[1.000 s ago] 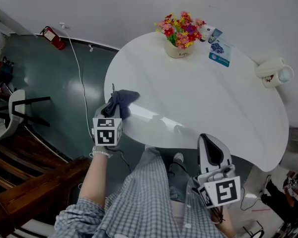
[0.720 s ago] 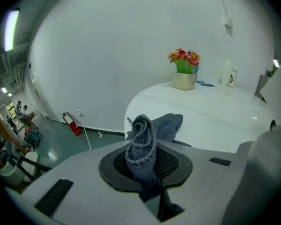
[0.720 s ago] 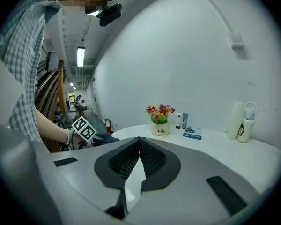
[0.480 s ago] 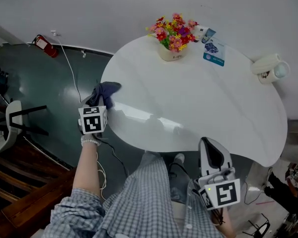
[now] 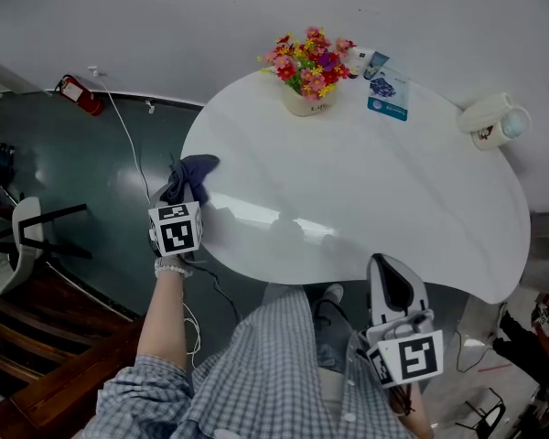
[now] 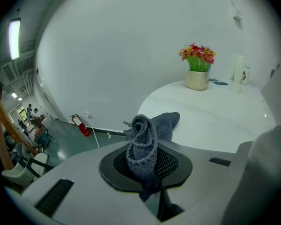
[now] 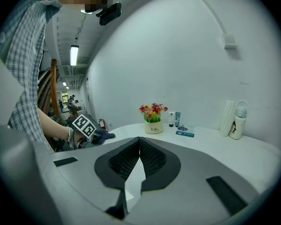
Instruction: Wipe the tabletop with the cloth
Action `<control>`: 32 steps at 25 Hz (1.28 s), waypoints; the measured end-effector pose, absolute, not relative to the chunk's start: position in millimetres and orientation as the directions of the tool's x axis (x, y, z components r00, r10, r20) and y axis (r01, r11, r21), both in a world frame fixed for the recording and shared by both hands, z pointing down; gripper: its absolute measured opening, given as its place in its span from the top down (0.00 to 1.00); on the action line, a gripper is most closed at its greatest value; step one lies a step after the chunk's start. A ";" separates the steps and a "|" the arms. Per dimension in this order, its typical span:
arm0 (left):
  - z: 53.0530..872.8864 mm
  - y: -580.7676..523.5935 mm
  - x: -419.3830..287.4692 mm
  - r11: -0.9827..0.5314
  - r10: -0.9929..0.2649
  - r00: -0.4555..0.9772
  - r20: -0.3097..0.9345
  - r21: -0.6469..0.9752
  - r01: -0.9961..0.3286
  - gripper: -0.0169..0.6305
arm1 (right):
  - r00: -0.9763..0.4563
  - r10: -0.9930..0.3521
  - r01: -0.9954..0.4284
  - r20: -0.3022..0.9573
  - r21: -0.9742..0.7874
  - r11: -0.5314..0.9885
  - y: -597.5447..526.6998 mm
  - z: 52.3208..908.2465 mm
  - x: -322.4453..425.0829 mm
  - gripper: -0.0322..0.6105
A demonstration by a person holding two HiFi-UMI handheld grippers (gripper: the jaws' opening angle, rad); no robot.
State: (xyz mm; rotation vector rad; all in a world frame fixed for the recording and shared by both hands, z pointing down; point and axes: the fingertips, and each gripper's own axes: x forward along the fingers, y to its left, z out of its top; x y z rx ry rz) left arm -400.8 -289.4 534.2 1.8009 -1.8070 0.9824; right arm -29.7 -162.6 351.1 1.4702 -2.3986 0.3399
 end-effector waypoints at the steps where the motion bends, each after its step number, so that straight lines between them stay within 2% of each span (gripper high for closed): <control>1: 534.7 -288.6 -395.7 -0.092 -0.688 -0.081 0.721 -0.197 -0.976 0.89 | -0.427 -0.821 -0.894 0.378 -0.042 0.446 -162.4 351.3 -28.6 0.94; 9: 534.4 -279.7 -321.4 -0.207 -0.685 0.001 0.729 -0.193 -0.959 0.89 | -0.430 -0.820 -0.894 0.379 -0.050 0.446 -161.4 354.6 -18.9 0.94; 15: 535.4 -273.1 -250.7 -0.292 -0.661 0.135 0.738 -0.088 -0.952 0.89 | -0.427 -0.821 -0.895 0.379 -0.049 0.443 -157.3 355.3 -12.7 0.94; 25: 536.5 -265.7 -139.9 -0.473 -0.592 0.319 0.740 0.001 -0.881 0.89 | -0.374 -0.845 -0.921 0.383 -0.048 0.386 -146.6 354.9 10.3 0.94; 32: 538.1 -272.7 -83.7 -0.549 -0.546 0.384 0.745 0.029 -0.835 0.89 | -0.318 -0.861 -0.943 0.396 -0.044 0.328 -138.2 356.5 29.6 0.94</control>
